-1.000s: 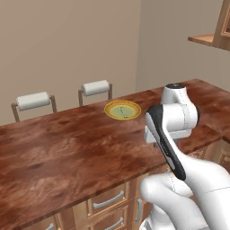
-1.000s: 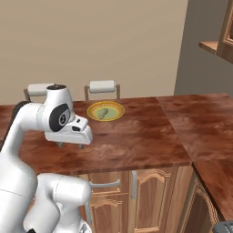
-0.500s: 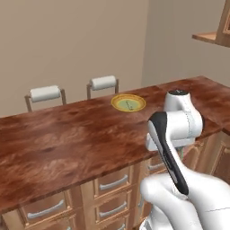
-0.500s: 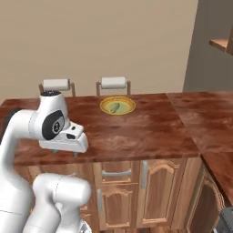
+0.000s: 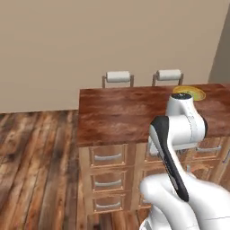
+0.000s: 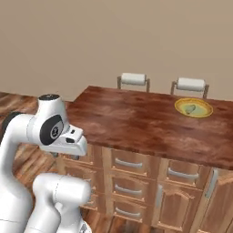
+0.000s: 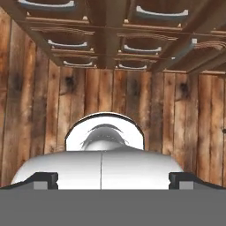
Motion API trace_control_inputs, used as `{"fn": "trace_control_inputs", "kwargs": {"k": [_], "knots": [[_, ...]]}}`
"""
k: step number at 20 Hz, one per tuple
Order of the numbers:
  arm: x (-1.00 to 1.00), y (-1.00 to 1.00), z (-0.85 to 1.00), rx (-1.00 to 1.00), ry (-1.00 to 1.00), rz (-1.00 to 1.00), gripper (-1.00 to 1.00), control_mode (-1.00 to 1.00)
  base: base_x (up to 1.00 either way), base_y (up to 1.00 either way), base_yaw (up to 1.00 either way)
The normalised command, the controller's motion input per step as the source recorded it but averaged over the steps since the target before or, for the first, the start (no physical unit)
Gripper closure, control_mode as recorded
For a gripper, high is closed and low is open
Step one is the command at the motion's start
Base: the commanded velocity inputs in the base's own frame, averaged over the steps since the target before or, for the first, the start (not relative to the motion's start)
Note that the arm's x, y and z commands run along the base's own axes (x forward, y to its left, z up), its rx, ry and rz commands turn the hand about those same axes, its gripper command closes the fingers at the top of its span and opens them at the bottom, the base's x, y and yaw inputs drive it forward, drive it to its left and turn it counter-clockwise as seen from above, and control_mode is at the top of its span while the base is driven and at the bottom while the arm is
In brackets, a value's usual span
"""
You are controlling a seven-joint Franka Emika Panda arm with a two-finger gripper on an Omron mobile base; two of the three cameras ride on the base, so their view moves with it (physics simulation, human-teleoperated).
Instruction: Retrieve the butter from the fridge and place it on a plate on the dining table. Then retrieve the butter knife by the fridge and place it near the plate.
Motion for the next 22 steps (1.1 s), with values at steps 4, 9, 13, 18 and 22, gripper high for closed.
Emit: {"fn": "trace_control_inputs", "kwargs": {"k": [4, 9, 13, 18, 22], "knots": [[0.00, 0.00, 0.00, 0.00, 0.00, 0.00, -1.00, 1.00, -0.72, 0.64, 0.62], [0.00, 0.00, 0.00, 0.00, 0.00, 0.00, -1.00, 1.00, -0.05, 0.59, 0.72], [0.00, 0.00, 0.00, 0.00, 0.00, 0.00, -1.00, 1.00, 0.33, 0.50, 0.76], [0.00, 0.00, 0.00, 0.00, 0.00, 0.00, -1.00, 1.00, 0.10, 0.83, 0.63], [0.00, 0.00, 0.00, 0.00, 0.00, 0.00, -1.00, 1.00, 0.17, 0.88, 0.64]]}}
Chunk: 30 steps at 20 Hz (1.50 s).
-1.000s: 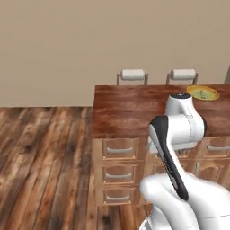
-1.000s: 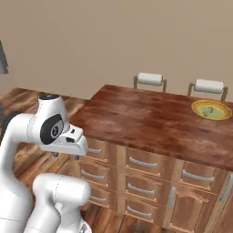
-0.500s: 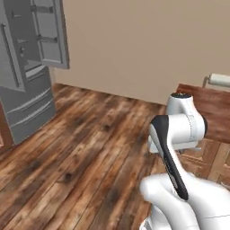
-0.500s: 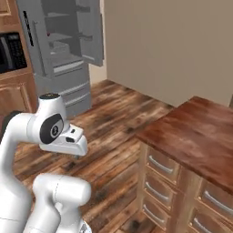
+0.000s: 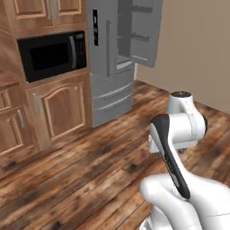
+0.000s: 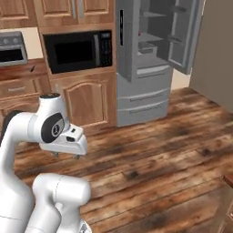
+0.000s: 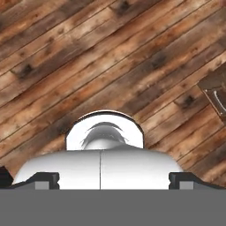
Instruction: Retrieve the butter from the fridge and place it on a plate on the dining table. Then retrieve the butter knife by the fridge and place it near the plate.
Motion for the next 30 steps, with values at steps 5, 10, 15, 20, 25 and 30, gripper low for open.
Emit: {"fn": "trace_control_inputs", "kwargs": {"k": [5, 10, 15, 20, 25, 30], "knots": [[0.00, 0.00, 0.00, 0.00, 0.00, 0.00, -1.00, 1.00, 0.60, 0.77, 0.61], [0.00, 0.00, 0.00, 0.00, 0.00, 0.00, -1.00, 1.00, 0.97, 0.45, 0.49], [0.00, 0.00, 0.00, 0.00, 0.00, 0.00, -1.00, 1.00, 1.00, 0.09, 0.23], [0.00, 0.00, 0.00, 0.00, 0.00, 0.00, -1.00, 1.00, 1.00, 0.09, 0.13], [0.00, 0.00, 0.00, 0.00, 0.00, 0.00, -1.00, 1.00, 0.97, 0.43, 0.02], [0.00, 0.00, 0.00, 0.00, 0.00, 0.00, -1.00, 1.00, 0.92, 0.48, 0.00]]}}
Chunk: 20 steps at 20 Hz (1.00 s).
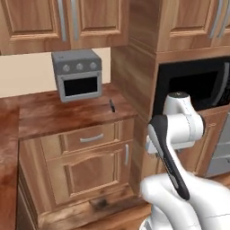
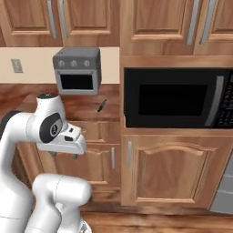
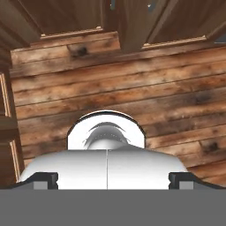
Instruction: Retrieve the butter from the fridge and place it on a plate on the dining table. Then retrieve the butter knife by the fridge and place it near the plate.
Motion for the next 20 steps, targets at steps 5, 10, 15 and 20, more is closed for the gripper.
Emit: {"fn": "trace_control_inputs", "kwargs": {"k": [5, 10, 15, 20], "knots": [[0.00, 0.00, 0.00, 0.00, 0.00, 0.00, -1.00, 1.00, 0.65, 0.32, -0.04], [0.00, 0.00, 0.00, 0.00, 0.00, 0.00, -1.00, 1.00, 0.78, 0.25, -0.04], [0.00, 0.00, 0.00, 0.00, 0.00, 0.00, -1.00, 1.00, 0.78, 0.28, -0.05], [0.00, 0.00, 0.00, 0.00, 0.00, 0.00, -1.00, 1.00, 0.45, 0.05, -0.03]]}}
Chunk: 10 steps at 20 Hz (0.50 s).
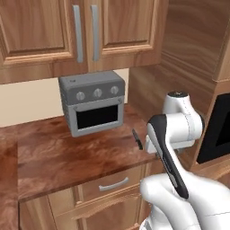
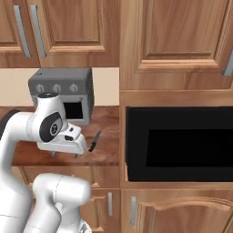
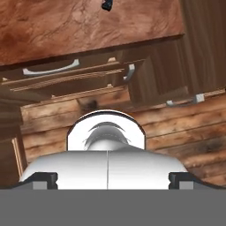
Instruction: Retrieve the butter from the fridge and place it on a plate on the dining table. Then retrieve the butter knife by the fridge and place it near the plate.
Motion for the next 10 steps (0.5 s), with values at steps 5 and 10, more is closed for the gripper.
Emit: {"fn": "trace_control_inputs", "kwargs": {"k": [5, 10], "knots": [[0.39, 0.00, 0.00, 0.00, -0.09, -0.01, -1.00, -1.00, 0.20, 0.00, -0.01], [0.83, 0.00, -0.02, 0.00, -0.18, -0.03, -1.00, -1.00, 0.00, 0.00, 0.00]]}}
